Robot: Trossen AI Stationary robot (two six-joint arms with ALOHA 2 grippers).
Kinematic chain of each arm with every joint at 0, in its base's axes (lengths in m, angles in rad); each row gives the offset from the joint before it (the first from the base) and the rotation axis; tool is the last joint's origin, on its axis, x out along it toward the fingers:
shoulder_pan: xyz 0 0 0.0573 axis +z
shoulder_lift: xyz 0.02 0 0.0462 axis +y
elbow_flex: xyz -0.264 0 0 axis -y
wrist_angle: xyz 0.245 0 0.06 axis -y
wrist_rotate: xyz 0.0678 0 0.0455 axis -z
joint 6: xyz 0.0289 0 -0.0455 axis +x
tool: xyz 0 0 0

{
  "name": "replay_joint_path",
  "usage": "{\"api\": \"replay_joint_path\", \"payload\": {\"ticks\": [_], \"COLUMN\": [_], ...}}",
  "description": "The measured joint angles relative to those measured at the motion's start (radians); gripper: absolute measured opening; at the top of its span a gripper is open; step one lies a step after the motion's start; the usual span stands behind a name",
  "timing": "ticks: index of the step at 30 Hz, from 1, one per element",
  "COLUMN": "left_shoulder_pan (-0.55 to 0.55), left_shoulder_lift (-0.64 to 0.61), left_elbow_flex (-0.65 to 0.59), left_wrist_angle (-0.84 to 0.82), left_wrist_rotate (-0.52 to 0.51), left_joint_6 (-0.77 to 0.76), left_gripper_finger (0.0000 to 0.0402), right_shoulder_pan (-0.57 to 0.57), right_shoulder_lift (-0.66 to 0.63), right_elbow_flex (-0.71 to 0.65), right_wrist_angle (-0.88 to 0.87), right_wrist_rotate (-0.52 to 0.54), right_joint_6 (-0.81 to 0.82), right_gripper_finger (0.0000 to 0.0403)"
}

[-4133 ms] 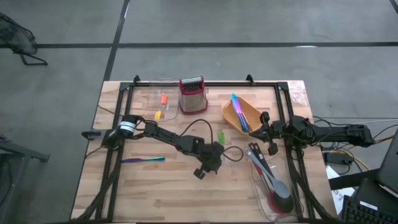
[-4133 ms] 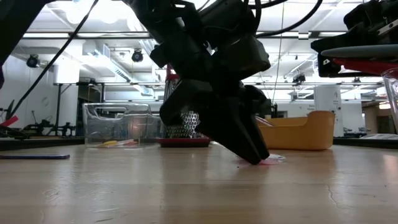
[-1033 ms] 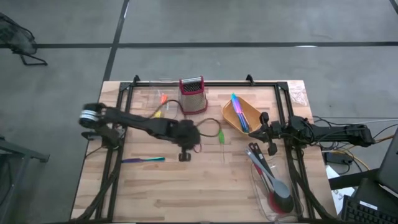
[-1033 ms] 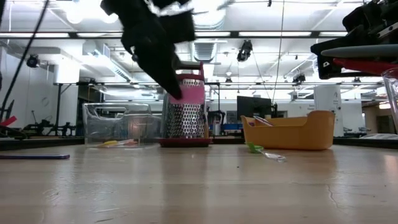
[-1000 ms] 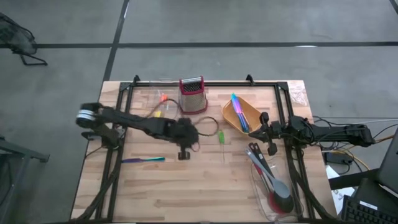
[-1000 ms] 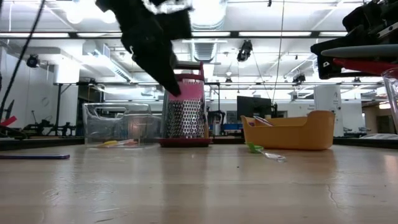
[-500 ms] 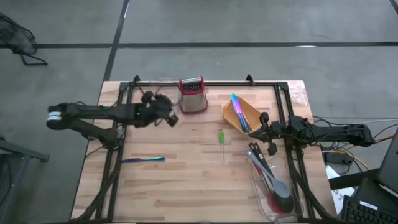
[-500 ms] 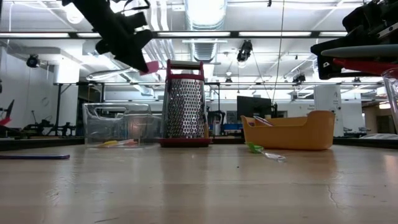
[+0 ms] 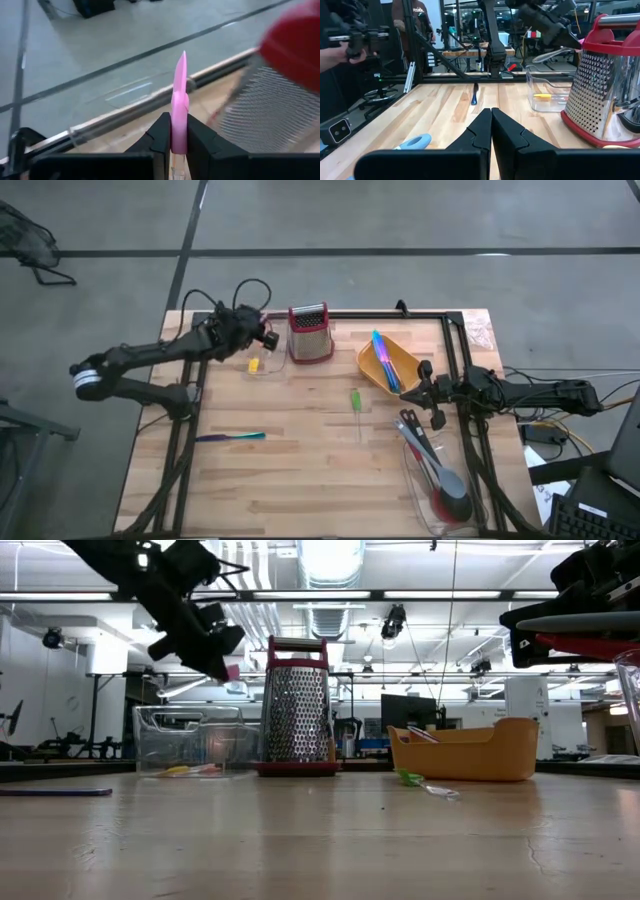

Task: Pick & Place Kitchen Items
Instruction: Put the pink spatula into the top transparent bin, then put the green spatula into the top transparent bin

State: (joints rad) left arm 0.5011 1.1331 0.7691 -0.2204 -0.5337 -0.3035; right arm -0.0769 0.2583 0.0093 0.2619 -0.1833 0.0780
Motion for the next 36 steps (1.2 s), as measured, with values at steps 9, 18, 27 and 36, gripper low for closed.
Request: {"api": "replay_joint_path", "payload": {"ticks": [9,18,27,36], "left_shoulder_pan": [0.080,0.084,0.093,0.091], "left_shoulder_lift": [0.051,0.152,0.199,0.150], "left_elbow_flex": [-0.067,-0.072,-0.072,-0.072], "left_wrist_angle": [0.123,0.161,0.160,0.169], "left_wrist_rotate": [0.065,0.072,0.113,0.159], "left_joint_6": [0.017,0.021,0.016,0.037], "left_gripper_finger": [0.0052,0.0044,0.0084,0.0121], "right_shoulder_pan": [0.000,0.000,0.000,0.000], "right_shoulder_lift": [0.000,0.000,0.000,-0.001], "right_elbow_flex": [0.000,0.000,0.000,0.000], "right_wrist_angle": [0.000,0.000,0.000,0.000], "right_wrist_rotate": [0.000,0.000,0.000,0.000], "right_joint_6": [0.000,0.000,0.000,0.000], "right_gripper_finger": [0.0008,0.0008,0.0008,0.0008]}}
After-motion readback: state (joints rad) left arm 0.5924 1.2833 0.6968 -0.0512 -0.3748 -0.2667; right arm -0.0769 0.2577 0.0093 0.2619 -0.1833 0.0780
